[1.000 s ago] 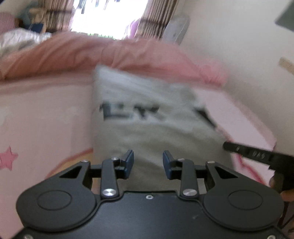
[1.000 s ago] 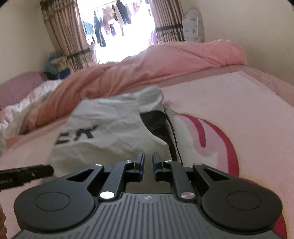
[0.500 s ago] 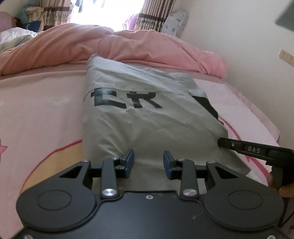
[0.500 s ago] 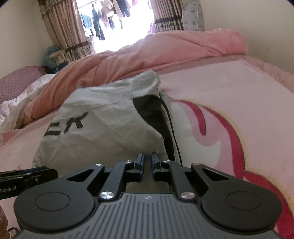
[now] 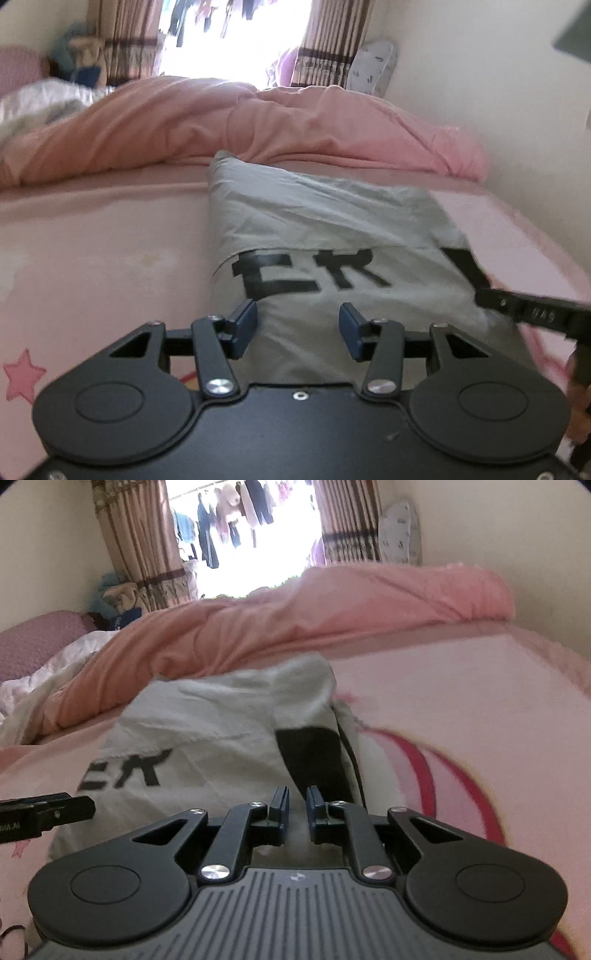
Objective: Fold large clothes
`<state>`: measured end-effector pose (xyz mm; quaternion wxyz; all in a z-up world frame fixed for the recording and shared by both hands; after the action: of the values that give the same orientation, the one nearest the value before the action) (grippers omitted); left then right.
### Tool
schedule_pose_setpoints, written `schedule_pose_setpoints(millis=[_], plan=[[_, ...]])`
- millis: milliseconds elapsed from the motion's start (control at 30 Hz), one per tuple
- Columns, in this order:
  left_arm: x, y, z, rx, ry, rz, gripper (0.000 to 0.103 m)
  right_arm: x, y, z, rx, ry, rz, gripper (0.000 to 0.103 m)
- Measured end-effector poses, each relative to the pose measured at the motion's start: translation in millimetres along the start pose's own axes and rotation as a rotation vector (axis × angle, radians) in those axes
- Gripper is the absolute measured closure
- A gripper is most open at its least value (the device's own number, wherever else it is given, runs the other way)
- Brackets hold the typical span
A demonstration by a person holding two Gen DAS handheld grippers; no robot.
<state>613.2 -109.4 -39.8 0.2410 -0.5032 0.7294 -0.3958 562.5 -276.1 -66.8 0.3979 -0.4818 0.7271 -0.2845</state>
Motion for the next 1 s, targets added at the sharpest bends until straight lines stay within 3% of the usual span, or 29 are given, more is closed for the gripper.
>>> schedule_pose_setpoints(millis=[67,233,300,333,367,400,433,467,533,733,833,933,1000], plan=[[-2,7,6,-0.006,-0.010,-0.002,0.054,6,5,5,-0.004,-0.003,0.016,0.099],[-9,13,11,0.005,-0.012,-0.004,0.044,10,11,8,-0.012,-0.020,0.038,0.100],[-8,6,8,0.016,0.021,-0.015,0.042,9,6,5,-0.020,-0.053,0.035,0.089],[-13,3,5,0.016,0.030,-0.033,0.030,9,3,1,-0.027,-0.098,0.050,0.078],[-23,0,0,0.024,0.024,-0.062,0.017,12,-2,-1,-0.030,-0.146,0.071,0.059],[-34,-2,-7,0.052,0.013,-0.089,0.012,16,-6,-6,-0.027,-0.191,0.096,0.047],[-46,-4,-12,0.073,-0.002,-0.114,0.007,22,-11,-10,-0.017,-0.219,0.120,0.028],[-59,-5,-16,0.081,-0.009,-0.142,0.007,33,-15,-14,-0.005,-0.228,0.149,0.022],[-81,-2,-14,0.060,0.025,-0.221,0.007,51,-18,-14,-0.018,-0.257,0.190,0.022],[-104,23,13,-0.048,0.258,-0.495,0.007,83,-2,11,-0.177,-0.381,0.392,0.022],[-100,28,24,-0.076,0.321,-0.540,0.007,81,4,19,-0.200,-0.436,0.427,0.022],[-91,25,28,-0.071,0.347,-0.510,0.004,75,2,25,-0.206,-0.461,0.427,0.022],[-83,27,34,-0.101,0.418,-0.528,0.000,70,0,30,-0.219,-0.482,0.423,0.022]])
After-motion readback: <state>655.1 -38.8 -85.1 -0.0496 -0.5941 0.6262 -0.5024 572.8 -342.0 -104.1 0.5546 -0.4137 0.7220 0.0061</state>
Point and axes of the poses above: each gripper's, at about its wrist camera, not at the fingertips, and z roughly the way its jaws point, x to its right, y to its underside, the point moved 10 cm from there along z, roughly the way its jaws point, and after that the axes turned 7 degrees about z, right-handed, at the moved point
